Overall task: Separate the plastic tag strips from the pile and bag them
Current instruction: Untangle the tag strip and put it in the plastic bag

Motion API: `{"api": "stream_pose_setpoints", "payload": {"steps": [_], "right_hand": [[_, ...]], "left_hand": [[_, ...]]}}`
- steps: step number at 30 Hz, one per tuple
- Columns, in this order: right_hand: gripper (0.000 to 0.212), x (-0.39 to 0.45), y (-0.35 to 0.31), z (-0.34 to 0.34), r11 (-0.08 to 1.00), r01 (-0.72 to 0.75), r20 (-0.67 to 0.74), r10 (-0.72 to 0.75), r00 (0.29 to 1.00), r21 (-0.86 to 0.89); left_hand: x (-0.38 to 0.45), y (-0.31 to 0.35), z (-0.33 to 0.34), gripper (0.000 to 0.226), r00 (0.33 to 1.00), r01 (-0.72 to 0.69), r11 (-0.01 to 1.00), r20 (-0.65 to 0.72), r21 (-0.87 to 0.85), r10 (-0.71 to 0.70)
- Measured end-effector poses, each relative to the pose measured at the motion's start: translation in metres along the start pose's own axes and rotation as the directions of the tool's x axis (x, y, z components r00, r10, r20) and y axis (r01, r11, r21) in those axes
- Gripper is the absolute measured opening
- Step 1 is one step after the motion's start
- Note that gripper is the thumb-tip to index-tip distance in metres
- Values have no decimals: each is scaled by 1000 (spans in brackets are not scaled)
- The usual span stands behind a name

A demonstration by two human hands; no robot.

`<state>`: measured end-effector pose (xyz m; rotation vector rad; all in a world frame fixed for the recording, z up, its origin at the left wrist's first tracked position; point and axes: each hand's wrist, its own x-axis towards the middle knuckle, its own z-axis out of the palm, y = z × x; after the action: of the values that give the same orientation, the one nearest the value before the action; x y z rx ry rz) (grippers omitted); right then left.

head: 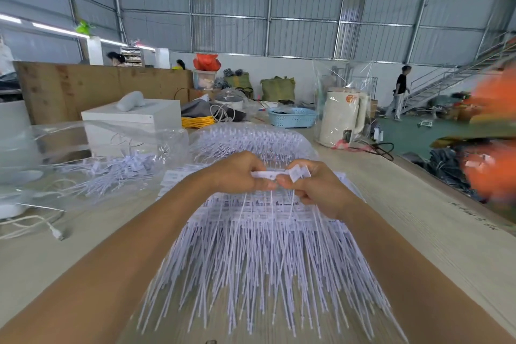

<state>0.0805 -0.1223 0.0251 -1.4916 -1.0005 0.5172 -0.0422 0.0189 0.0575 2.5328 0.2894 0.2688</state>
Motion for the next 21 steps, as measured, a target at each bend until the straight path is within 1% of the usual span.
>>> {"api": "stream_pose_setpoints", "payload": {"steps": [1, 3, 5, 7, 9, 10, 12, 14, 15, 17, 18, 21], "right_hand": [[27, 1, 0, -1, 1000, 0, -13, 1, 1000, 20], [28, 1, 0, 0, 999, -5, -23, 6, 1000, 35], [26, 1, 0, 2, 1000, 22, -26, -22, 999, -1], [19, 2, -1, 6, 993, 90, -52, -94, 994, -78], [20, 3, -2, 8, 963, 192, -100, -213, 972, -187], [21, 3, -3, 10, 935, 245, -111, -280, 954, -257], [16, 4, -2, 13, 842, 343, -92, -414, 905, -417], [42, 3, -1, 15, 709, 407, -70, -539, 839, -576], [43, 2, 0, 14, 662, 422, -53, -572, 819, -619], [22, 2, 3, 14, 626, 432, -57, -606, 793, -649], [17, 3, 3, 14, 623, 423, -74, -612, 787, -657], [12, 9, 6, 18, 639, 401, -103, -603, 791, -656]], "left_hand": [[0, -2, 0, 18, 1000, 3, 1000, -8, -6, -3], [0, -2, 1, 33, 999, -2, 999, -41, -40, 0], [1, -2, 2, 36, 998, -1, 996, -60, -84, -4], [2, -1, 4, 34, 997, 24, 983, -69, -180, -37], [5, -3, 4, 31, 993, 51, 954, -84, -297, -80], [6, -3, 3, 30, 992, 65, 941, -84, -333, -98], [8, -1, 2, 35, 991, 83, 932, -70, -354, -115], [9, 1, 1, 36, 990, 96, 923, -63, -373, -128], [9, 1, 1, 34, 989, 98, 917, -68, -386, -134], [9, 0, 0, 33, 987, 98, 913, -76, -395, -139], [9, 1, 0, 33, 987, 100, 916, -75, -387, -140], [10, 1, 0, 34, 988, 106, 925, -67, -366, -140]]}}
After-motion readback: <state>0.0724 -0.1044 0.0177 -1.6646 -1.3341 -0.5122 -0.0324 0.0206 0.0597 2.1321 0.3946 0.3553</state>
